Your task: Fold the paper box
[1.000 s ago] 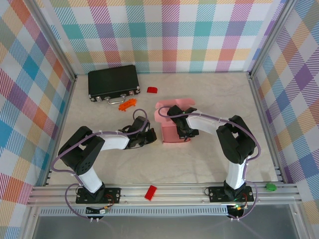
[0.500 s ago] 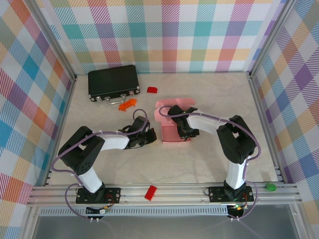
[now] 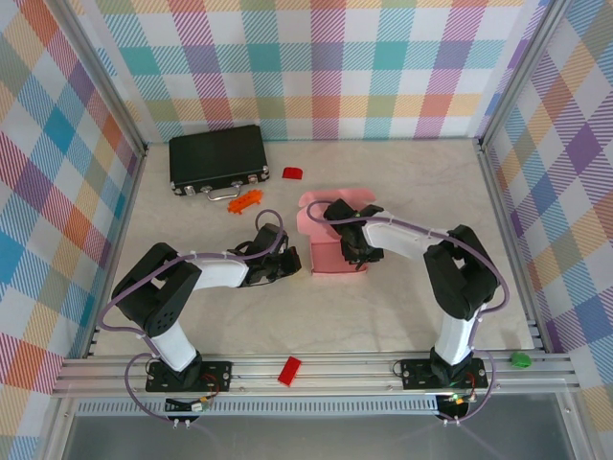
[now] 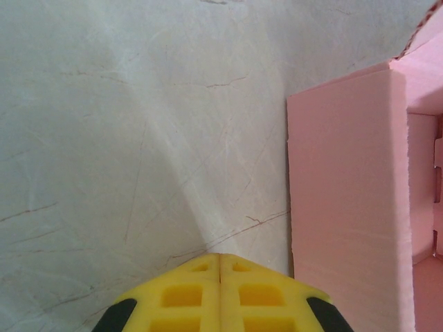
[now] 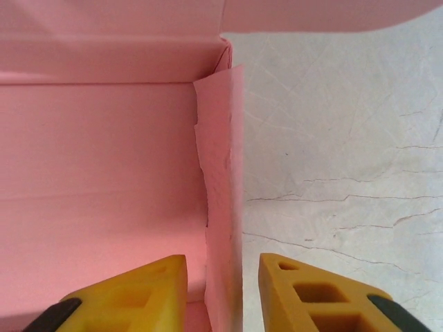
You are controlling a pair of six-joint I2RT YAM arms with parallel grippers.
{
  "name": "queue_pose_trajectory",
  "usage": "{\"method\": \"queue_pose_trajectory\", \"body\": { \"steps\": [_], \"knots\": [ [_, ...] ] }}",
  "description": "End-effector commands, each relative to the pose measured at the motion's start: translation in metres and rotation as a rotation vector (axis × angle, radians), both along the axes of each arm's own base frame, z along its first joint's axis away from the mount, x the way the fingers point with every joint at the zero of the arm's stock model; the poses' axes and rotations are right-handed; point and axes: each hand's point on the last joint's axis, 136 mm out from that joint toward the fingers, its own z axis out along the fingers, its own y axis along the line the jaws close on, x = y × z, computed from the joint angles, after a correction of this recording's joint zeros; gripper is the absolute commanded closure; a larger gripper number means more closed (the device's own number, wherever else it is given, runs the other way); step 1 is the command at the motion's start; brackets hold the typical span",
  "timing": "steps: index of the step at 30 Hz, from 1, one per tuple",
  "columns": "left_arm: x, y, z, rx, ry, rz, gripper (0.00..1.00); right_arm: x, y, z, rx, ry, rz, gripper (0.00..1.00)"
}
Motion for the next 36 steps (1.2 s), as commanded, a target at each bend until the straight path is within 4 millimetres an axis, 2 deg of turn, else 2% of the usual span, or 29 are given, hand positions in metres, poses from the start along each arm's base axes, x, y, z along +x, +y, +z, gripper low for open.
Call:
{"method": "queue_pose_trajectory", "body": {
  "steps": [1, 10, 18, 21, 24, 27, 32, 36],
  "knots": [
    [0.001, 0.002, 0.009, 0.039, -0.013, -0.014, 1.00, 0.002, 0.002, 0.021, 0.048, -0.042, -0.021, 0.65],
    [0.020, 0.020, 0.052, 0.198, -0.130, -0.014, 0.96, 0.007, -0.005, 0.057, 0.173, -0.143, -0.033, 0.58],
    [0.040, 0.035, 0.098, 0.338, -0.244, -0.043, 0.91, 0.020, -0.035, 0.086, 0.389, -0.231, -0.031, 0.56],
    [0.046, 0.042, 0.110, 0.379, -0.269, -0.063, 0.81, 0.028, -0.044, 0.099, 0.475, -0.276, 0.007, 0.55],
    [0.054, 0.046, 0.123, 0.394, -0.297, -0.096, 0.76, 0.038, -0.053, 0.114, 0.530, -0.349, 0.061, 0.54],
    [0.060, 0.044, 0.133, 0.371, -0.321, -0.155, 0.66, 0.044, -0.053, 0.124, 0.584, -0.406, 0.167, 0.49],
    [0.071, 0.041, 0.142, 0.347, -0.335, -0.262, 0.55, 0.051, -0.054, 0.125, 0.572, -0.402, 0.307, 0.41],
    [0.078, 0.039, 0.146, 0.280, -0.338, -0.347, 0.48, 0.052, -0.045, 0.130, 0.585, -0.420, 0.466, 0.37]
  ]
}}
